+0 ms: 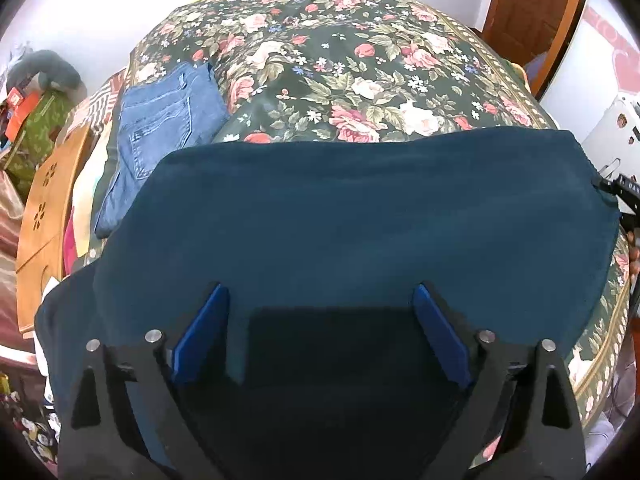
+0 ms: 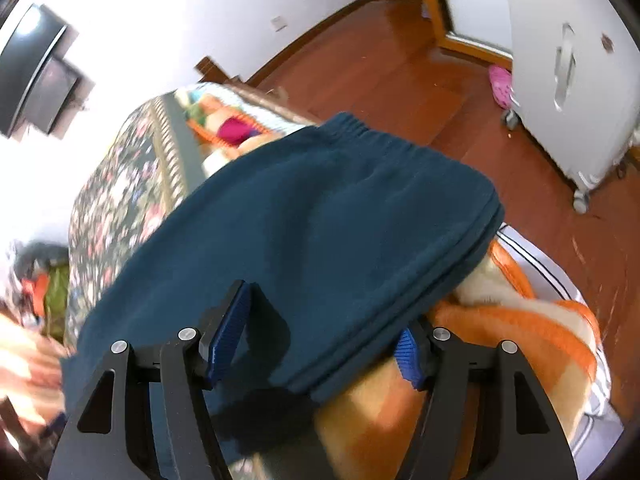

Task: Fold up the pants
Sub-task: 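Grasp the folded teal pants edge with the right gripper and lift it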

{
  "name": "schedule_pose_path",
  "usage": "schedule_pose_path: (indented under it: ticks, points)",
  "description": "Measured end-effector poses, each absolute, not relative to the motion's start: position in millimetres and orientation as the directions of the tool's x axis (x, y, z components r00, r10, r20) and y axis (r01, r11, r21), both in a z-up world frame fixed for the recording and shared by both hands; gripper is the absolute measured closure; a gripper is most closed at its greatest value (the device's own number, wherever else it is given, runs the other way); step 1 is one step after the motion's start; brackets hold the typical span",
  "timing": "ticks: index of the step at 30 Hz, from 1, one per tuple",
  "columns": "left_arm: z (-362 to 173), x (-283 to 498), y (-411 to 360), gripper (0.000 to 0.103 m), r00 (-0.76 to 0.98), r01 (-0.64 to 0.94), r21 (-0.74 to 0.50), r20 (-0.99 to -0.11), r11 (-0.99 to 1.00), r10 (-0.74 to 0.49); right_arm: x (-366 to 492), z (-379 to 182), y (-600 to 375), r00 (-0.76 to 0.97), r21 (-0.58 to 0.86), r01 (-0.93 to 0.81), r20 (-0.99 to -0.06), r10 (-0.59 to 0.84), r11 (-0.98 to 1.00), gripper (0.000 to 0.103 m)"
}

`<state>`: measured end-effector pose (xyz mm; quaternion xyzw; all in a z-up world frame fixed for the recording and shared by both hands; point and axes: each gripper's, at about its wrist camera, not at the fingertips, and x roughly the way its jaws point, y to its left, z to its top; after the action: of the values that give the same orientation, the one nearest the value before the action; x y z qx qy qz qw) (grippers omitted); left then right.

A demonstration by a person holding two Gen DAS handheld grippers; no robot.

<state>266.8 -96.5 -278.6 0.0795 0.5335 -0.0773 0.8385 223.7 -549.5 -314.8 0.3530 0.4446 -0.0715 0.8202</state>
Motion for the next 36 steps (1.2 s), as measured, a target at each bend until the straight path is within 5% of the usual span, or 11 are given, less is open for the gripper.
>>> schedule_pose_path:
  ticks: [4, 16, 26, 29, 36]
  points:
    - [-277, 266, -93, 0.008, 0.421, 0.211, 0.031, -0.905, 0.977, -0.063, 228, -309, -560, 0.619, 0.518, 0.443, -0.767, 0.169, 0.732, 0.087]
    - [-241, 247, -71, 0.009, 0.507, 0.151, 0.004, -0.859, 0.989, -0.074, 222, -188, -513, 0.803, 0.501, 0.172, -0.569, 0.174, 0.848, 0.093]
    - [-202, 212, -23, 0.009, 0.592, 0.061, -0.005, -0.805, 0.998, -0.040, 214, -102, -372, 0.787, 0.456, -0.253, -0.416, 0.456, 0.853, 0.093]
    - [-196, 199, -5, 0.009, 0.605, 0.032, -0.018, -0.795, 0.999, -0.034, 218, -112, -320, 0.745, 0.409, -0.325, -0.444, 0.497, 0.853, 0.093]
    - [-196, 179, 25, 0.009, 0.603, -0.002, -0.027, -0.797, 1.000, -0.020, 214, -199, -206, 0.449, 0.393, -0.446, -0.679, 0.581, 0.804, 0.092]
